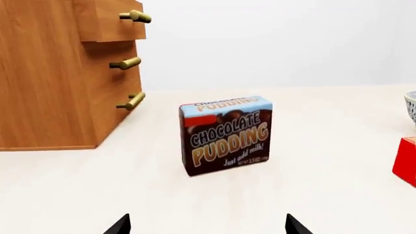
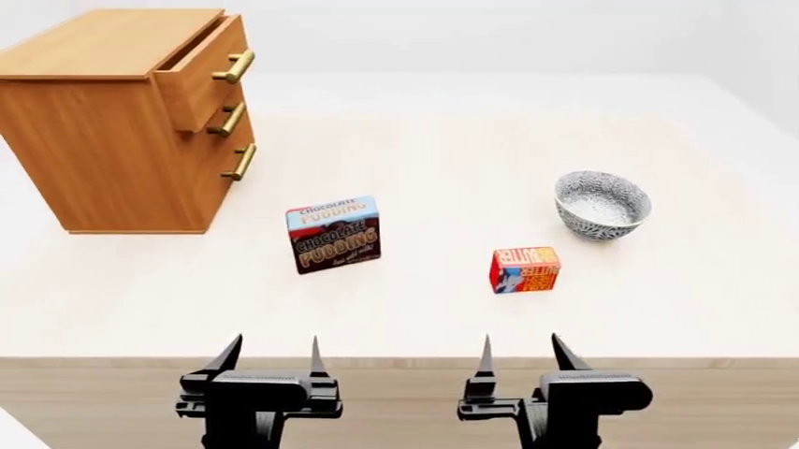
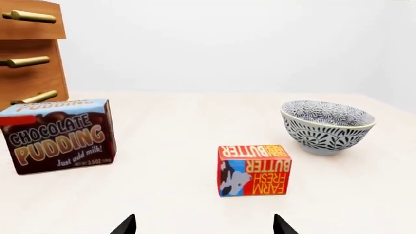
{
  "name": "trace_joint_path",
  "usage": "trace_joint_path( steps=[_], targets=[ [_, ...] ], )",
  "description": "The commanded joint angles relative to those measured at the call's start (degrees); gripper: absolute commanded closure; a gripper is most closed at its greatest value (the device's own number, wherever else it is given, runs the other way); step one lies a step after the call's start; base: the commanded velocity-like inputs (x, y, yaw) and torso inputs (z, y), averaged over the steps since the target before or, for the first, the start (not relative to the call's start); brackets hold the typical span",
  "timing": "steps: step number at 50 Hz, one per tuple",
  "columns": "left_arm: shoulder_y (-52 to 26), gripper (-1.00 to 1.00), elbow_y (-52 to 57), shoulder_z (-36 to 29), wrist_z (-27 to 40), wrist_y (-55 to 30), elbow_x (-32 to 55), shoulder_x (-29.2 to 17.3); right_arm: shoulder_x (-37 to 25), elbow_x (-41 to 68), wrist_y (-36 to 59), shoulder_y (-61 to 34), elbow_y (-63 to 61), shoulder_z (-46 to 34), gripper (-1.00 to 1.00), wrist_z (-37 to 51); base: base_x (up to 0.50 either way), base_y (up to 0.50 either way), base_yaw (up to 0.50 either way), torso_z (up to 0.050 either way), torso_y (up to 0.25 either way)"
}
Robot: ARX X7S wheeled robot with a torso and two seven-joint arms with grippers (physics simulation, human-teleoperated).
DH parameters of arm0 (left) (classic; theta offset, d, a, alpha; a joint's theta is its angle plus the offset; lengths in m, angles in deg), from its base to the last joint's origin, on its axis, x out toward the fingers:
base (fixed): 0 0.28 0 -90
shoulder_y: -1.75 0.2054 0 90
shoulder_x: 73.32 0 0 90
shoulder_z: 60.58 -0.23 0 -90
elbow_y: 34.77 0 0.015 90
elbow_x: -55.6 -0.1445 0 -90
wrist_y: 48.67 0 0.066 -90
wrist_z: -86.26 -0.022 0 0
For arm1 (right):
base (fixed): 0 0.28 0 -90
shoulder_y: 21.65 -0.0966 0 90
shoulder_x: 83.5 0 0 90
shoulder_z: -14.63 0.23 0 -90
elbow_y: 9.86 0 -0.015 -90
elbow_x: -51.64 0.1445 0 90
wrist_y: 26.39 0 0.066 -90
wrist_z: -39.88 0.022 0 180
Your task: Put the butter at the back in the top drawer of the cabinet and close it.
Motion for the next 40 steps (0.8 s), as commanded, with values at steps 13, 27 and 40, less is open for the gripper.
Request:
trace_joint_path(
  steps=[13, 27, 40],
  targets=[
    [-0.09, -1.00, -0.17, -1.28, 1.30, 0.74, 1.09, -1.27, -0.89, 1.37, -0.89, -0.13, 0.19, -1.18, -1.00, 1.30, 0.00, 0.31, 0.00, 0.000, 0.000],
    [-1.13, -1.00, 12.96, -0.54, 3.60, -12.85, 2.37, -3.71, -3.02, 5.50, 13.96, -2.74, -13.59, 0.70, -1.00, 4.49, 0.00, 0.00, 0.00, 0.000, 0.000],
    [-4.84, -1.00, 33.86, 1.73, 6.51, -33.33, 5.44, -6.56, -5.92, 11.32, 32.68, -5.49, -34.62, 2.76, -1.00, 8.40, 0.00, 0.00, 0.00, 0.000, 0.000]
  ],
)
